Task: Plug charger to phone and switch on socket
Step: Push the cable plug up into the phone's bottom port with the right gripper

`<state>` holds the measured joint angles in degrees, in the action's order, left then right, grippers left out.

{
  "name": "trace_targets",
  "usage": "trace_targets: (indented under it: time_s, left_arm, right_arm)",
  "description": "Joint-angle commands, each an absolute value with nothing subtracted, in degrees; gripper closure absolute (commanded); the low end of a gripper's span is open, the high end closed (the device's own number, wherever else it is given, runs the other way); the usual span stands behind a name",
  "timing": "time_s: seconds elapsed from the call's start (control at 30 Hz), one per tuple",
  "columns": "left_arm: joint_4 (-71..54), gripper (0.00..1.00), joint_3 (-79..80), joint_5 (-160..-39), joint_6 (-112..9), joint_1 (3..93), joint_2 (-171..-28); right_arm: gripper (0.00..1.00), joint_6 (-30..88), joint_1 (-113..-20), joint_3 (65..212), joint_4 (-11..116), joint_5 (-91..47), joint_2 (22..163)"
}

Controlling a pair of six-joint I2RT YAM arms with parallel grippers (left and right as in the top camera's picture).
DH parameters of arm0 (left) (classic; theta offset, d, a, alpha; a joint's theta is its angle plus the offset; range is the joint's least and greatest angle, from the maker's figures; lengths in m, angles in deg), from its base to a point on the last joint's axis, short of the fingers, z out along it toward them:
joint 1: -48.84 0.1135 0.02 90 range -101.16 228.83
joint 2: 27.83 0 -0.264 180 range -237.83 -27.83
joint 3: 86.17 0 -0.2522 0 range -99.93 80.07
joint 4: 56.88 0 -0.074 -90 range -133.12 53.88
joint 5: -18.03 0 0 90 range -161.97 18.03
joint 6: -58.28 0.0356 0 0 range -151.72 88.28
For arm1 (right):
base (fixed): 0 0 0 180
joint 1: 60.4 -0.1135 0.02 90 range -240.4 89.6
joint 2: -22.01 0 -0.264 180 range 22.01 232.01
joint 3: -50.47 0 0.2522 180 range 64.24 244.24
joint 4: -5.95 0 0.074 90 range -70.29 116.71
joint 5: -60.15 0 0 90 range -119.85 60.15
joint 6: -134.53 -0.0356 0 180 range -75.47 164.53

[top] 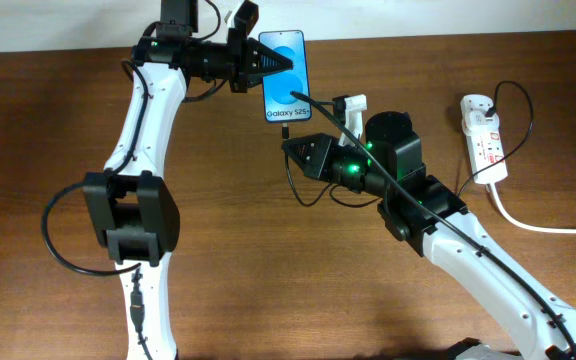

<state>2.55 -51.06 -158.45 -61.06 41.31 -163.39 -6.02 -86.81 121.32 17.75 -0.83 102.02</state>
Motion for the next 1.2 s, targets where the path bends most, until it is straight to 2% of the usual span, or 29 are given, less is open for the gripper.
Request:
trace_targets:
  time_s: [0.0,1.17]
  left_arm:
    - [2.4,1.00,-51.3,-160.5,-60.3,41.5,-162.9]
    - [2.4,1.00,-51.3,-161.4,-60.3,41.5,-162.9]
  right_arm:
    - [0.96,-5.3,-87.0,121.3,17.5,-0.1,102.5]
    - [0.96,-3.9,-85.8,121.3,18.2,-1.8,102.5]
